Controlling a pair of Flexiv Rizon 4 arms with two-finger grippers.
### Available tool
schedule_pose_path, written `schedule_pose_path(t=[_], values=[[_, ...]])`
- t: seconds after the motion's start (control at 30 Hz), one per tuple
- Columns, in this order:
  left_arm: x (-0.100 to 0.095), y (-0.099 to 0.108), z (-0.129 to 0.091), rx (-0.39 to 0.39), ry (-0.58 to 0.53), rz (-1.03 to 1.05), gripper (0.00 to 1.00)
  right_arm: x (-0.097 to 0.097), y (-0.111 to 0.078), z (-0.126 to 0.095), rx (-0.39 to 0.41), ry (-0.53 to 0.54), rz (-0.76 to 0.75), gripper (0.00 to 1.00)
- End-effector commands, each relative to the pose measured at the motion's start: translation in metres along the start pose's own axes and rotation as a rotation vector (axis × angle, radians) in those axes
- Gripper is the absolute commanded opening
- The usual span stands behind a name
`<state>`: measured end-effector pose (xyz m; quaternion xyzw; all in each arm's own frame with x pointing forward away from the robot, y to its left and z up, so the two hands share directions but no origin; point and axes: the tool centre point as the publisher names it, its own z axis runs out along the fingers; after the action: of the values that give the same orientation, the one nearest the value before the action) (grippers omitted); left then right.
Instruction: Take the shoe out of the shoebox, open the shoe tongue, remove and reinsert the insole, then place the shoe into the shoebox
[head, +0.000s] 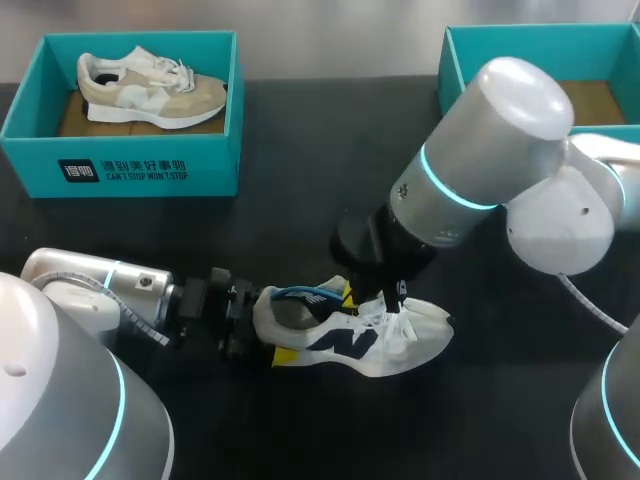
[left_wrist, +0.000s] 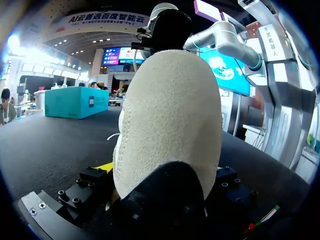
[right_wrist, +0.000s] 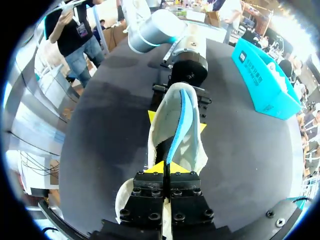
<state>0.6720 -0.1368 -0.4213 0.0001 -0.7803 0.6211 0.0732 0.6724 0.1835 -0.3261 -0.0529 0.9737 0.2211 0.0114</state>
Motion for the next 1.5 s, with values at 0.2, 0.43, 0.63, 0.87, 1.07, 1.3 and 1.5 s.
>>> schedule_pose_path(t=[0.2, 0.43, 0.63, 0.87, 1.07, 1.3, 1.5], values=[[-0.002, 0.002, 0.002, -0.003, 0.003, 0.0, 0.0, -0.001, -0.001, -0.006, -0.082, 0.014, -0.045, 0.0], [-0.002, 0.002, 0.002, -0.003, 0.003, 0.0, 0.0, 0.005, -0.006, -0.008, -0.105, 0.046, -0.063, 0.0], [-0.002, 0.002, 0.002, -0.003, 0.003, 0.0, 0.0, 0.001, 0.001, -0.003, -0.101, 0.102, -0.114, 0.0], [-0.002, 0.002, 0.002, -0.003, 0.003, 0.0, 0.0, -0.007, 0.015, -0.004, -0.069, 0.153, -0.152, 0.0], [-0.002, 0.002, 0.002, -0.003, 0.003, 0.0, 0.0, -0.011, 0.024, -0.001, -0.064, 0.21, -0.178, 0.0], [-0.002, 0.002, 0.002, -0.003, 0.003, 0.0, 0.0, -0.015, 0.037, 0.006, -0.01, 0.319, -0.199, 0.0], [-0.002, 0.002, 0.002, -0.003, 0.003, 0.0, 0.0, -0.023, 0.04, 0.009, -0.009, 0.391, -0.193, 0.0]])
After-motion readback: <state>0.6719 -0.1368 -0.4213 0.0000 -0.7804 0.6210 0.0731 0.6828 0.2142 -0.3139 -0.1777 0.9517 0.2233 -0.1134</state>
